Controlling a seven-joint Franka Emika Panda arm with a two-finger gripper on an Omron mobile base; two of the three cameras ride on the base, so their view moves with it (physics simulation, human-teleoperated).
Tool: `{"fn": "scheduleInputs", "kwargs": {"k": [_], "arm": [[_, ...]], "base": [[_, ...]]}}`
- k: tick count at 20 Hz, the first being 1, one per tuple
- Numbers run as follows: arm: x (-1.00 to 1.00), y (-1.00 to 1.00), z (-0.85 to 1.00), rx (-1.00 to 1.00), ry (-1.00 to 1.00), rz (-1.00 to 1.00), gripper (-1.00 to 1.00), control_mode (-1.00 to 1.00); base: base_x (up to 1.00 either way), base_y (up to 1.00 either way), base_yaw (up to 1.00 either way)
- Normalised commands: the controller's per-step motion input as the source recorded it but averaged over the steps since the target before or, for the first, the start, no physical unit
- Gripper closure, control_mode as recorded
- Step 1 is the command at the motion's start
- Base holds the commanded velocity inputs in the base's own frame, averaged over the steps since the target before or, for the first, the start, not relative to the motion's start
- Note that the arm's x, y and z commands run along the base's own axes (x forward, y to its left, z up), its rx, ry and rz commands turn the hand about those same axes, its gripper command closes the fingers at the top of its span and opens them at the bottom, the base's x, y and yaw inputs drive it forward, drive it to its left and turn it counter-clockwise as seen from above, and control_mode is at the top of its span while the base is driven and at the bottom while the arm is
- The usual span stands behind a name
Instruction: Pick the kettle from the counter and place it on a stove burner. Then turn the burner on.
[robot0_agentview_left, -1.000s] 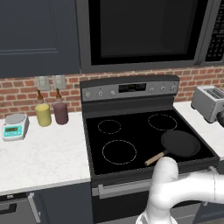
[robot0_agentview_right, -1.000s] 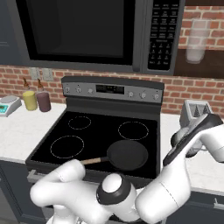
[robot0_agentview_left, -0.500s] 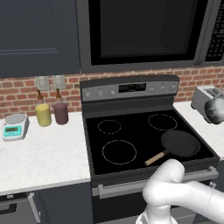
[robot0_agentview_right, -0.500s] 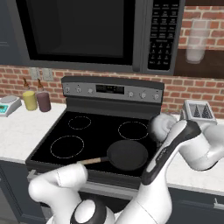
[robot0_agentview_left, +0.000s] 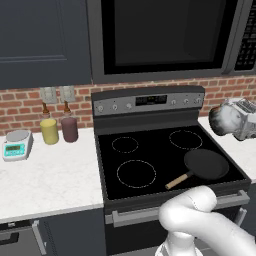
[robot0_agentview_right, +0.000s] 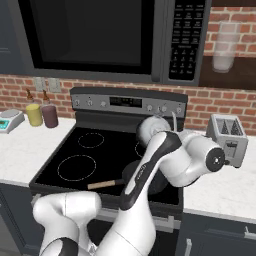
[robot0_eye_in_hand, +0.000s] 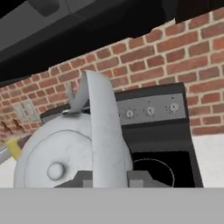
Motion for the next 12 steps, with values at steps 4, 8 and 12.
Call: {"fn": "scheduleInputs", "kwargs": {"k": [4, 8, 12], "arm": [[0.07, 1.00, 0.39, 0.00, 0.00, 0.05, 1.00, -1.00], [0.15, 1.00, 0.20, -0.01, 0.02, 0.03, 1.00, -1.00], [0.14, 1.00, 0.04, -0.03, 0.14, 0.04, 1.00, -1.00]], "base": [[0.00, 0.00, 0.00], [0.00, 0.00, 0.00], [0.00, 0.00, 0.00]]}}
